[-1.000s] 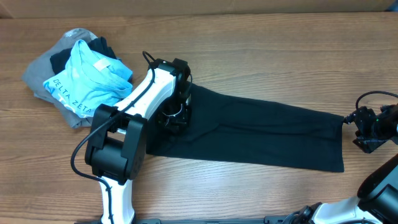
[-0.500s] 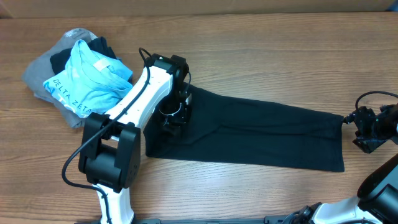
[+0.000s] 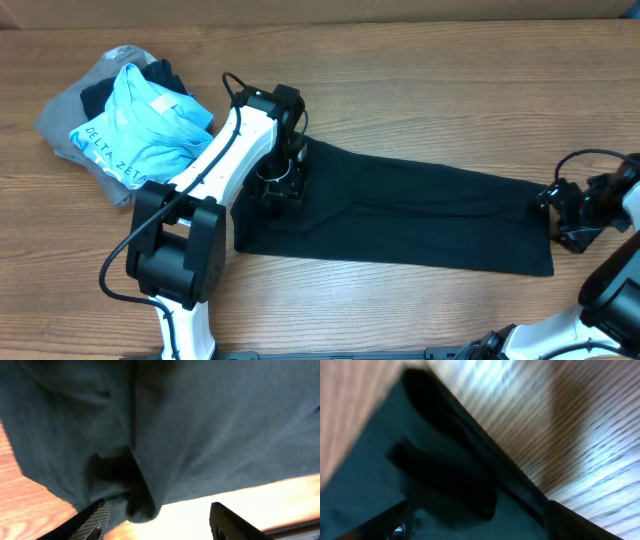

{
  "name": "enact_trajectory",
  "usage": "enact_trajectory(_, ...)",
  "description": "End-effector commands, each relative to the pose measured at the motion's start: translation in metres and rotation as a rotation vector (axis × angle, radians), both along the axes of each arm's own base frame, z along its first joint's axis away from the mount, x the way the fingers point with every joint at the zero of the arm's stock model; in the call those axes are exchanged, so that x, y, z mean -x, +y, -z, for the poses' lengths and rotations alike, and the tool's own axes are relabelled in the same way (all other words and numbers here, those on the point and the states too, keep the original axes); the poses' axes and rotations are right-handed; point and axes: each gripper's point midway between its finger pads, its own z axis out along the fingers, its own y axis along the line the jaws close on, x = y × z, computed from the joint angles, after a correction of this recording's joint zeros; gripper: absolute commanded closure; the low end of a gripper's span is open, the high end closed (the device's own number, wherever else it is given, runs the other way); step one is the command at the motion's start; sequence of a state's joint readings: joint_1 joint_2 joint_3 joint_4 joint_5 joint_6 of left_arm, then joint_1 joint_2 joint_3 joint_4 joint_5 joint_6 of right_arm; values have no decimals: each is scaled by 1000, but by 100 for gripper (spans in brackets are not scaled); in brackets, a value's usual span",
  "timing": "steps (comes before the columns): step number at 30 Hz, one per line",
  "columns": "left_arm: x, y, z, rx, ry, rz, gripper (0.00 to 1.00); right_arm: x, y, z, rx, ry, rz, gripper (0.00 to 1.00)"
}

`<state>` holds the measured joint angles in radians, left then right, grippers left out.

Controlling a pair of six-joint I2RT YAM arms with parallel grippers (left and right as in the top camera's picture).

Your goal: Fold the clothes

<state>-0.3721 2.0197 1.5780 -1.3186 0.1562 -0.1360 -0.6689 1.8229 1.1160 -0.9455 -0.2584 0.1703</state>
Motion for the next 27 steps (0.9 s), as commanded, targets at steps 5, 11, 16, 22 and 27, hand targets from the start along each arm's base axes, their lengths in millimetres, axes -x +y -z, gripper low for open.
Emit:
enact_trajectory(5,-4,10,-5,-11,-17,-19,24,-4,4,0,-22,-24,-10,15)
enact_trajectory(11,14,3,13,11,29,-6,36,-4,4,-1,-26,-26,-7,15)
enact_trajectory(16,27,-18,20,119,79,-20,96,-6,3,-1,-24,-27,9,15)
enact_trajectory(22,33,-29,-19,196,114,-9,96,-10,5,-2,-37,-49,16,15)
enact_trajectory(27,26,-32,-48,213,19,18,96,-10,5,-2,-37,-50,16,15)
